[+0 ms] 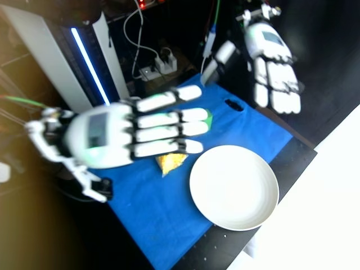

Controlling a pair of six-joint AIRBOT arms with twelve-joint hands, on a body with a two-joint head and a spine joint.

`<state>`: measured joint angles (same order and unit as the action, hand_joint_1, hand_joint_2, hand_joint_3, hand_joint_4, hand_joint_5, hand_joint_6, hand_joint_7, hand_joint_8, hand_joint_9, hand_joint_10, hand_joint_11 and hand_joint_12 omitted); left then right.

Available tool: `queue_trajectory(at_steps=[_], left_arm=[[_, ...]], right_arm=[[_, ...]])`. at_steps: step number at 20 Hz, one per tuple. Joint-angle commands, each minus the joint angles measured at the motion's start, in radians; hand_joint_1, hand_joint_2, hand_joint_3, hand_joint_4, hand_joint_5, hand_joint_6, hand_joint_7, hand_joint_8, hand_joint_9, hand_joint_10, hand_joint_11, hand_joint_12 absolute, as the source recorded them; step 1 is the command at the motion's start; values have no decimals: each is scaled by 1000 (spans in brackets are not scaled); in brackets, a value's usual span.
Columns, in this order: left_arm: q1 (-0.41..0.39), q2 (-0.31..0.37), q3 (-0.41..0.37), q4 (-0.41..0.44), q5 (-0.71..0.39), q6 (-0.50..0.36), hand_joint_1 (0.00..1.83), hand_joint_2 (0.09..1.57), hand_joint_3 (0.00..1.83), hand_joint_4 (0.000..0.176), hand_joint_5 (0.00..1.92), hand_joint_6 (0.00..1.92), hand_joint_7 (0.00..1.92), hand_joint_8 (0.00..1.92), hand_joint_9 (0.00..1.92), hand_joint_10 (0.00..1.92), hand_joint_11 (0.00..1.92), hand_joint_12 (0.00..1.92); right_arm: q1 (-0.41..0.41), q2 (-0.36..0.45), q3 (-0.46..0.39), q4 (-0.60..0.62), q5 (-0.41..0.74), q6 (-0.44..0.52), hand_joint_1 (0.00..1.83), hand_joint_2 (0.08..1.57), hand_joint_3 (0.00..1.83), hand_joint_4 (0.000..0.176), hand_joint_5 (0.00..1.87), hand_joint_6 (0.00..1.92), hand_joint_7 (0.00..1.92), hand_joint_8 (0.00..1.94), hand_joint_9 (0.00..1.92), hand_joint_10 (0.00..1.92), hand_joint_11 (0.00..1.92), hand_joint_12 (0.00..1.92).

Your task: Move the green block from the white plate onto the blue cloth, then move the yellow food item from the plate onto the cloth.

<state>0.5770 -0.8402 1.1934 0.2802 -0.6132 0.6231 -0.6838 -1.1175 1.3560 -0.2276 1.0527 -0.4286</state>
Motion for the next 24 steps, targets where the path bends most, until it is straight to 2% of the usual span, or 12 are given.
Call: queue_trajectory(at_steps=[1,4,9,11,14,16,17,18,19,20,21,24], left_arm=[[-4,16,-13,-66,-211,12,492,725,16,176,0,0,28,0,109,1,42,174],[5,30,-46,-82,-308,28,545,868,18,176,0,0,1,0,87,6,8,153],[4,46,-85,-79,-445,39,574,867,5,176,0,0,0,0,66,8,17,119],[4,61,-116,-80,-505,73,504,902,1,120,5,0,165,9,215,5,57,526],[4,79,-152,-82,-592,111,447,868,0,73,5,0,216,3,264,7,0,805],[-13,99,-168,-67,-599,139,448,867,1,78,8,3,242,6,281,7,1,808],[-33,112,-175,-53,-610,147,440,866,0,103,10,3,245,6,287,9,0,807],[-49,120,-182,-43,-627,149,446,888,5,103,1,0,230,3,264,5,0,742],[-60,124,-191,-36,-645,159,440,959,13,74,0,0,200,1,227,2,0,659],[-79,131,-207,-27,-665,181,463,959,4,72,6,1,234,7,267,12,0,679],[-92,131,-216,-20,-684,201,340,932,0,87,31,2,283,3,314,9,0,763],[-97,129,-225,-22,-712,257,224,955,2,75,56,1,276,3,294,6,0,754]], right_arm=[[7,10,-8,66,165,3,631,590,3,176,0,0,0,0,0,0,0,457],[-17,36,-32,164,266,3,675,616,0,175,0,0,0,0,26,6,0,636],[-66,51,-58,303,439,3,656,637,3,176,0,0,41,0,47,11,0,535],[-66,70,-77,315,486,3,649,633,0,176,0,0,1,0,4,11,0,398],[-66,107,-116,347,562,3,661,719,3,176,0,0,14,3,6,4,0,328],[-66,150,-167,389,633,3,706,790,1,176,18,0,29,1,0,0,0,48],[-66,188,-211,391,667,3,629,793,0,176,30,3,77,15,26,9,85,54],[-66,218,-245,391,693,3,568,828,3,176,30,1,81,5,17,5,16,264],[-65,233,-264,392,709,3,637,853,0,146,5,0,24,9,3,0,2,52],[-65,240,-275,392,709,3,605,875,0,141,22,0,82,1,15,2,76,74],[-65,241,-275,392,709,3,563,942,0,141,53,2,153,2,76,7,2,540],[-65,233,-270,392,709,3,541,930,0,107,67,3,141,0,92,9,0,582]])
